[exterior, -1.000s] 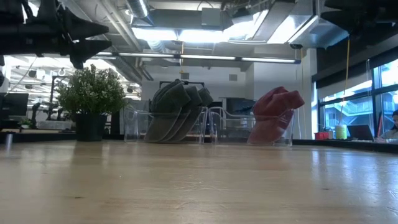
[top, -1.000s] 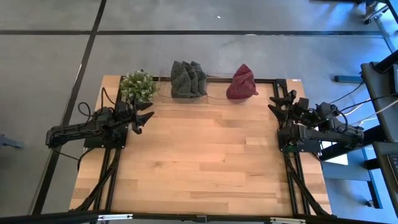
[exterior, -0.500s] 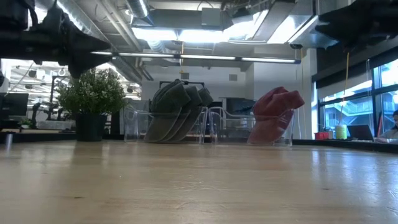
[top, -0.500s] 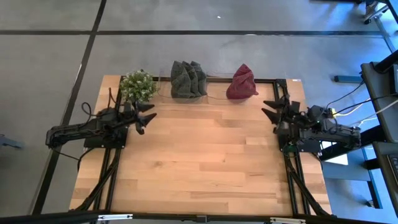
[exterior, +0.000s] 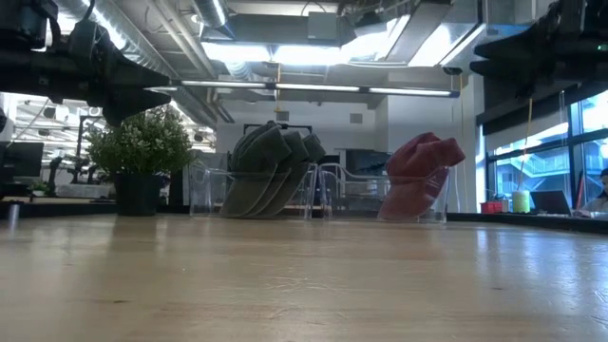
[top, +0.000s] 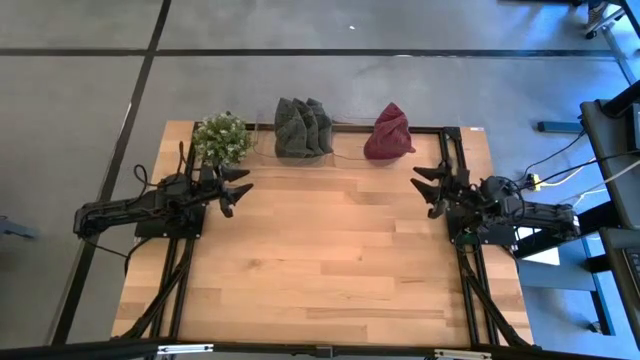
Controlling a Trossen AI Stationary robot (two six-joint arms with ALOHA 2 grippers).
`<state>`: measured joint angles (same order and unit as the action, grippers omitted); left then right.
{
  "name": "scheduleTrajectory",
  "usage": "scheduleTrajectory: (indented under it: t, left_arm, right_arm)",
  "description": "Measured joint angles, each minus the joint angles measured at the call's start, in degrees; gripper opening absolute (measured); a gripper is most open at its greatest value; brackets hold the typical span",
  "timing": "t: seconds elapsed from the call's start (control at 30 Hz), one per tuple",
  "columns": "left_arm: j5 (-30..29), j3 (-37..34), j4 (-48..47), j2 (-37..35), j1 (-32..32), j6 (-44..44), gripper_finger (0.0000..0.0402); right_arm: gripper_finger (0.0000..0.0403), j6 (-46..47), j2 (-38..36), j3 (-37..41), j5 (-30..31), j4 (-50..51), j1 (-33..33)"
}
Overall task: Pick & Place hat
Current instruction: Return to Home Position
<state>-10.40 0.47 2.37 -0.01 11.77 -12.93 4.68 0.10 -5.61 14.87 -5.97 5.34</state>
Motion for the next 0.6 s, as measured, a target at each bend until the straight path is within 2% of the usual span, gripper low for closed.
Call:
scheduleTrajectory:
  t: [0.2,0.6]
  left_arm:
    - [0.0,0.0,0.0,0.0,0.0,0.1,0.0233]
    - [0.0,0.0,0.0,0.0,0.0,0.2,0.0233]
  right_arm:
    - [0.0184,-0.7,0.0,5.1,0.0,-8.8,0.0]
    - [0.0184,2.6,0.6,5.2,0.3,2.6,0.0]
